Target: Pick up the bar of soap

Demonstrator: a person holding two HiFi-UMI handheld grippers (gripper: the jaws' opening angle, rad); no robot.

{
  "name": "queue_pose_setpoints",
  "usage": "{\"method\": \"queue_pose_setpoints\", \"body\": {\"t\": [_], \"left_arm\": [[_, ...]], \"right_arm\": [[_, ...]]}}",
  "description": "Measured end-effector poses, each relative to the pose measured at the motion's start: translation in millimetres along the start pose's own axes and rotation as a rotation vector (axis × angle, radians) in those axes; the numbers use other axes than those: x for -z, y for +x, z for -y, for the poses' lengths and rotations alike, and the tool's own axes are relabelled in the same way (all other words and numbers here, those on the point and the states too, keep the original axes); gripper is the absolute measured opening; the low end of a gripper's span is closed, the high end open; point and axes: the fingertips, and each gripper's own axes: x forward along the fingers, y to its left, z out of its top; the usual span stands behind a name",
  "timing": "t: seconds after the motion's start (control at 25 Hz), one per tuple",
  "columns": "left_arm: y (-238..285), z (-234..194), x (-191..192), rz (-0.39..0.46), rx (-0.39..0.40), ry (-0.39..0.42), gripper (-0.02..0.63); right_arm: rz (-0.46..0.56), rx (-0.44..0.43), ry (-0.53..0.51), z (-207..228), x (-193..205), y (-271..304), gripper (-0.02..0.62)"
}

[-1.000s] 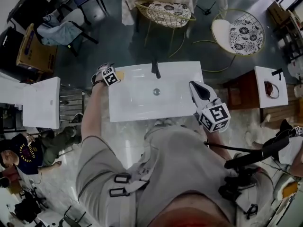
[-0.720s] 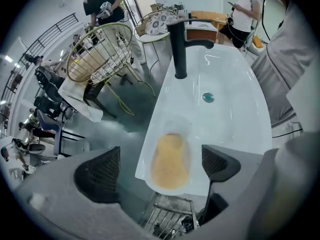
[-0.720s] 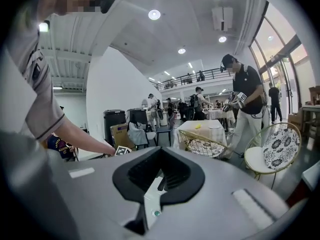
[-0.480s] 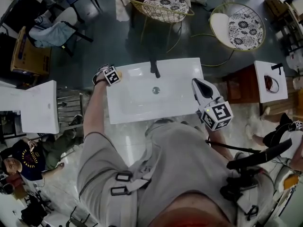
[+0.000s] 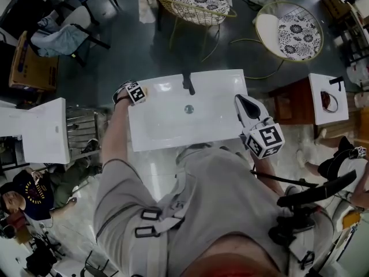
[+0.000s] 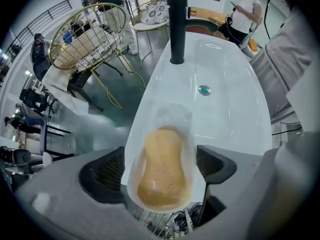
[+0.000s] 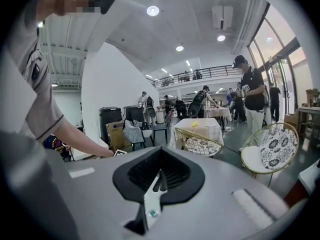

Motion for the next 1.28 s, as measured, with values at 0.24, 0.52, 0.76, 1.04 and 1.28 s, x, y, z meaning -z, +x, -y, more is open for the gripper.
{"method": "queue_pose_setpoints", "body": {"t": [0.24, 0.52, 0.76, 1.04, 1.28], "left_arm": [[-4.9, 0.6, -2.7, 0.014, -0.013, 0.014, 0.368], [-9.4, 9.6, -8.7, 0.035, 0.001, 0.064, 0.287], [-12.8, 22.1, -3.9, 0.010, 0.145, -0.031, 0.242], [-13.5, -0.3, -9.9, 0.029, 0.048, -0.001, 0.195], [-6.1, 0.3, -10.2, -0.001, -0.010, 0.023, 0.210]], "right_arm": [[-0.004, -0.015, -0.001, -4.9, -0.8, 6.8, 0.003], [-0.003, -0.021, 0.002, -4.1, 0.0, 7.0, 0.003], [-0.006, -0.026, 0.022, -5.4, 2.1, 8.1, 0.003], [-0.016, -0.017, 0.026, -2.2, 4.7, 9.5, 0.003], [-0.018, -0.027, 0.023, -5.2, 3.3, 11.8, 0.003]]}}
